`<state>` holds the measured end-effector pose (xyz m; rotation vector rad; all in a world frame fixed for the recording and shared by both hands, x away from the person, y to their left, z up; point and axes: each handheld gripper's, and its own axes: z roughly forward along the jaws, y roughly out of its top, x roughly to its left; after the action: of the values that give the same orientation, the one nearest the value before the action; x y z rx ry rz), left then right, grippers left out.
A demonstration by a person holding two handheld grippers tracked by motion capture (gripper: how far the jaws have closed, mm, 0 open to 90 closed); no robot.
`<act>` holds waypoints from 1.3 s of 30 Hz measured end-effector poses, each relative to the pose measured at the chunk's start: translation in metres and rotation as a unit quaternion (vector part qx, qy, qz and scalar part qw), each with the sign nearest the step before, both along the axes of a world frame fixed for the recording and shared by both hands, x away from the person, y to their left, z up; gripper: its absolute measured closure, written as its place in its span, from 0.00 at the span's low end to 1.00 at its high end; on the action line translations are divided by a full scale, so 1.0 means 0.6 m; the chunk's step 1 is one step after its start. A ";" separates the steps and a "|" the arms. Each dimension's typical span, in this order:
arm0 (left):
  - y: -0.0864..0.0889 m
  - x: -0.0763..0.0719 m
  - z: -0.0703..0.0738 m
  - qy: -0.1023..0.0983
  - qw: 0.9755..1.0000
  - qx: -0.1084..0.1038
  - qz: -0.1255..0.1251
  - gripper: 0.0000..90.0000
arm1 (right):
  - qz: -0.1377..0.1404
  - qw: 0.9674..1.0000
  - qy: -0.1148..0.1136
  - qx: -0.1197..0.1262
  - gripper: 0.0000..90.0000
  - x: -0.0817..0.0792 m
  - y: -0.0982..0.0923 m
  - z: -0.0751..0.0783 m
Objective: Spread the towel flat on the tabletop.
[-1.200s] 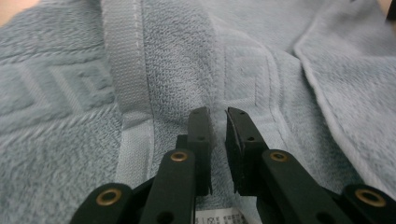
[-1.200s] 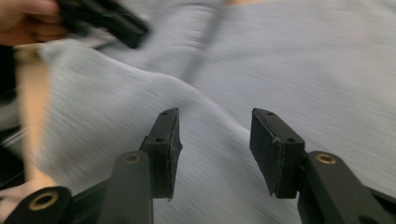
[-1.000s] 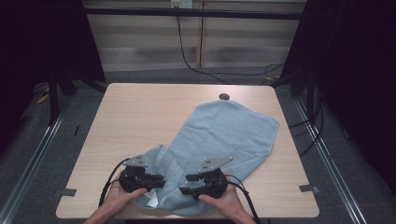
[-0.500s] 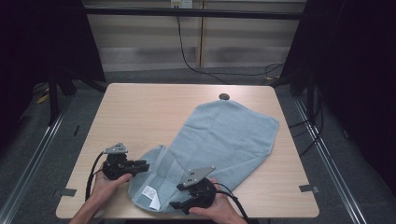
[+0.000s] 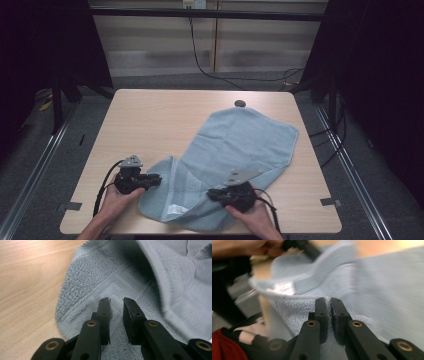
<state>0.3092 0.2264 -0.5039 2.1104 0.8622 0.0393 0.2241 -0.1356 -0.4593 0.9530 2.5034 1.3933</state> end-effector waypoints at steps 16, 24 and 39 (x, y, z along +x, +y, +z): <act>-0.043 -0.021 0.003 -0.010 0.999 0.009 -0.031 0.73 | -0.216 0.975 0.040 -0.019 0.86 0.026 -0.182 -0.037; -0.044 -0.022 0.005 -0.005 0.999 0.007 -0.033 0.67 | -0.212 0.977 -0.006 0.017 0.76 0.014 -0.188 0.000; -0.043 -0.021 0.006 -0.001 0.999 0.006 -0.036 0.64 | -0.059 0.995 -0.030 0.068 0.77 0.070 -0.072 0.047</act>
<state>0.2966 0.2004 -0.5006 2.1493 0.7863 0.0096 0.2659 -0.1787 -0.4312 1.0474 2.2936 1.5469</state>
